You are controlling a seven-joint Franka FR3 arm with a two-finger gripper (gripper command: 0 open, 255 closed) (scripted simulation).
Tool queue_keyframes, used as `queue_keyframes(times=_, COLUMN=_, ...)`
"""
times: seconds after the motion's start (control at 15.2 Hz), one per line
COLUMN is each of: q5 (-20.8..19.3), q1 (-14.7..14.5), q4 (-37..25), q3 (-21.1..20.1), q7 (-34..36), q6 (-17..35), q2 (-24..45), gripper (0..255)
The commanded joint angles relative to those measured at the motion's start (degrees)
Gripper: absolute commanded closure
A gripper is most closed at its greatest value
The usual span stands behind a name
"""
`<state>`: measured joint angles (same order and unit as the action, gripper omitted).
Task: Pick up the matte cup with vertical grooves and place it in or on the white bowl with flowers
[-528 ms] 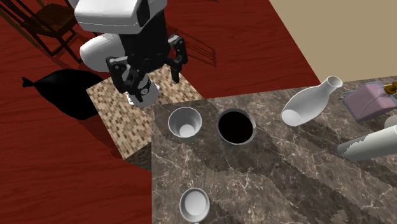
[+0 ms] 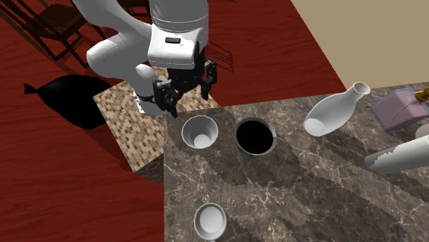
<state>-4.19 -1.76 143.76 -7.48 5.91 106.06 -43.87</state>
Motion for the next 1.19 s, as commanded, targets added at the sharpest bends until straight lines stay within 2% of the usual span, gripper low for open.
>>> queue_keyframes(times=0.0, q5=0.3, q1=-0.6, q4=3.0, q3=-1.8, q7=1.9, q6=3.3, q2=0.6, gripper=0)
queue_keyframes(times=0.33, q5=0.8, q1=-1.9, q4=9.0, q3=-6.4, q7=6.6, q6=11.7, q2=3.9, gripper=0)
queue_keyframes(times=0.66, q5=0.4, q1=-2.5, q4=13.3, q3=-11.7, q7=12.2, q6=20.9, q2=10.1, gripper=0)
queue_keyframes(times=1.12, q5=-1.0, q1=-1.1, q4=15.9, q3=-12.4, q7=13.4, q6=27.3, q2=13.9, gripper=0)
